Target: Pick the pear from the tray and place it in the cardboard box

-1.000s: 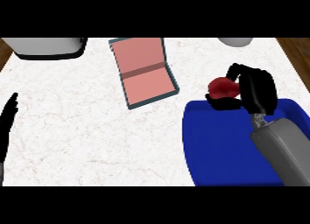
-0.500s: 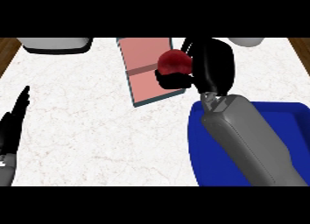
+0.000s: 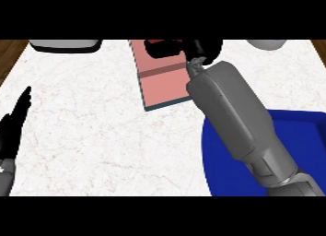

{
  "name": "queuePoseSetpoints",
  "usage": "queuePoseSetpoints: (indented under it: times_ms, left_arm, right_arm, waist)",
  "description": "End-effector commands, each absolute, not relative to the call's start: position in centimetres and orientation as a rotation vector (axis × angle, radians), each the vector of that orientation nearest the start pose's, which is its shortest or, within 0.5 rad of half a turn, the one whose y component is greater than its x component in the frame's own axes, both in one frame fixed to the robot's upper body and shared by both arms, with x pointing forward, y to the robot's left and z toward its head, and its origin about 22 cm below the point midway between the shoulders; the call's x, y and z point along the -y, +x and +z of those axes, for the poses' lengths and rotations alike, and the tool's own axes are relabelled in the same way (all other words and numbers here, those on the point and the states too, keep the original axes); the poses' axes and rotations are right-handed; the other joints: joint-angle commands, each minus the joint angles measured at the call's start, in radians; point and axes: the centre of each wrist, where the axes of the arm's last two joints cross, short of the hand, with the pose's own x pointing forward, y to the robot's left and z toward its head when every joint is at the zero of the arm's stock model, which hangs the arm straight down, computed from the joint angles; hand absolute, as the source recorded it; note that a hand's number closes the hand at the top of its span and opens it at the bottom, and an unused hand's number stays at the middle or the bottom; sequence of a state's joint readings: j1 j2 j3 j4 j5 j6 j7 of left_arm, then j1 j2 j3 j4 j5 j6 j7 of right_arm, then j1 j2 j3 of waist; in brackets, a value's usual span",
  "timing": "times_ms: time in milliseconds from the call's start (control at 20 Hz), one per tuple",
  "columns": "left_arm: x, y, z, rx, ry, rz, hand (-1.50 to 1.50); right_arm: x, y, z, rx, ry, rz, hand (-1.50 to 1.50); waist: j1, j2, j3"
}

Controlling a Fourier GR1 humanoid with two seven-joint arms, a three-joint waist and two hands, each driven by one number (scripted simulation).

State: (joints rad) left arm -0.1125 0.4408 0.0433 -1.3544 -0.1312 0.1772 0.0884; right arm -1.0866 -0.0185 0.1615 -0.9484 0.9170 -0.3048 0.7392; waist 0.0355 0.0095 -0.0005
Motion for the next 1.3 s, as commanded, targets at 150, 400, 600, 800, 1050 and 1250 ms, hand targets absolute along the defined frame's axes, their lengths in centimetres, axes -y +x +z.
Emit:
queuePoseSetpoints:
  times_ms: [150, 400, 600, 800, 1050, 1250]
  left_arm:
    - [-35.6, 27.2, 2.5, 1.402, 0.600, -0.242, 0.00]
    - [-34.6, 27.9, 2.8, 1.407, 0.605, -0.252, 0.00]
    - [-34.3, 28.6, 4.2, 1.423, 0.592, -0.279, 0.00]
    - [-33.6, 28.6, 3.5, 1.453, 0.590, -0.275, 0.00]
    - [-33.4, 29.1, 3.5, 1.441, 0.581, -0.282, 0.00]
    - [-32.6, 28.6, 2.2, 1.435, 0.576, -0.278, 0.00]
  right_arm:
    - [5.0, 44.1, 16.5, 1.494, -0.977, 0.470, 1.50]
    - [5.8, 45.2, 14.9, 1.421, -0.999, 0.490, 1.50]
    - [6.3, 45.4, 13.3, 1.322, -1.011, 0.381, 1.50]
    - [7.7, 46.0, 13.5, 1.275, -0.925, 0.319, -1.50]
    - [6.9, 45.7, 13.0, 1.364, -0.897, 0.273, -1.50]
    - [7.2, 46.0, 14.1, 1.503, -0.927, 0.237, -1.50]
  waist:
    - [0.024, 0.013, 0.000]
    - [0.030, 0.016, 0.000]
    - [0.050, 0.024, 0.000]
    - [0.065, 0.035, 0.000]
    - [0.067, 0.034, 0.001]
    - [0.059, 0.029, 0.001]
